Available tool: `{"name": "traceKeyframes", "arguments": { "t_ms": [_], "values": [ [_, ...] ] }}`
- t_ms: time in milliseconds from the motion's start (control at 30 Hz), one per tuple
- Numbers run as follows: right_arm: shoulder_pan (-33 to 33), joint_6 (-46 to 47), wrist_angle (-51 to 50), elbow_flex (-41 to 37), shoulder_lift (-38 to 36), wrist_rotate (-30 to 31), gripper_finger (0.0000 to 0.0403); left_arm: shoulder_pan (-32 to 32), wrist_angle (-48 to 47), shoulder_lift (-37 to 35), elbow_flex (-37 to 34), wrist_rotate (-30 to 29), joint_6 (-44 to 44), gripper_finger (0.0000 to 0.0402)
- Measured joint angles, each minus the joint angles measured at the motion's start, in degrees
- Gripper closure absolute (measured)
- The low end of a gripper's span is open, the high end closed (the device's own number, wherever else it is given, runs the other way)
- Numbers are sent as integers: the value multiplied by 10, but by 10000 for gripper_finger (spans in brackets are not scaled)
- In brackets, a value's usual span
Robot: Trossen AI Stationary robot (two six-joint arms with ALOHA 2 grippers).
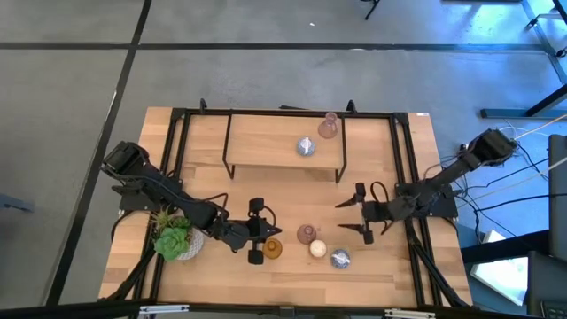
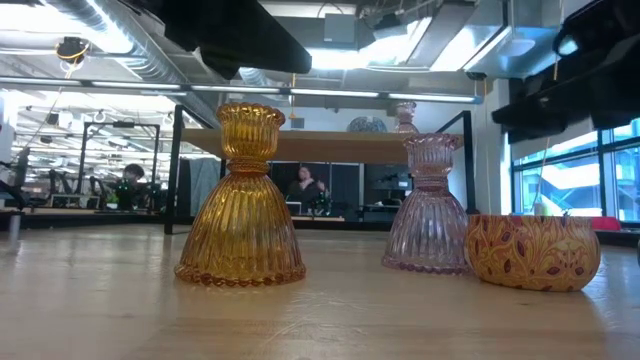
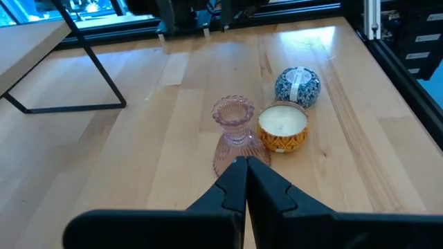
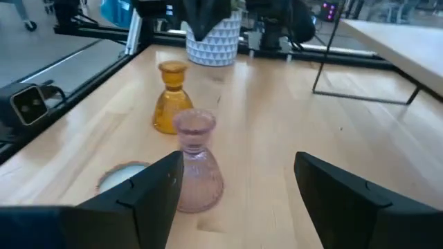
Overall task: Pick & Place candle stick holders
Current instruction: Put the pink glass candle holder on the shelf
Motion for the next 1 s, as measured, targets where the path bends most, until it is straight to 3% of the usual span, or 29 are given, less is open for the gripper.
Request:
{"name": "traceKeyframes", "arguments": {
  "t_ms": [367,733,1000],
  "values": [
    [-70,15,129,20,157,-126,123,0,4,12,0,5,0,400],
    [-83,15,127,105,306,-132,123,10,16,31,0,23,0,400],
    [-83,19,128,133,322,-144,123,9,33,29,0,20,5,400]
  ]
}}
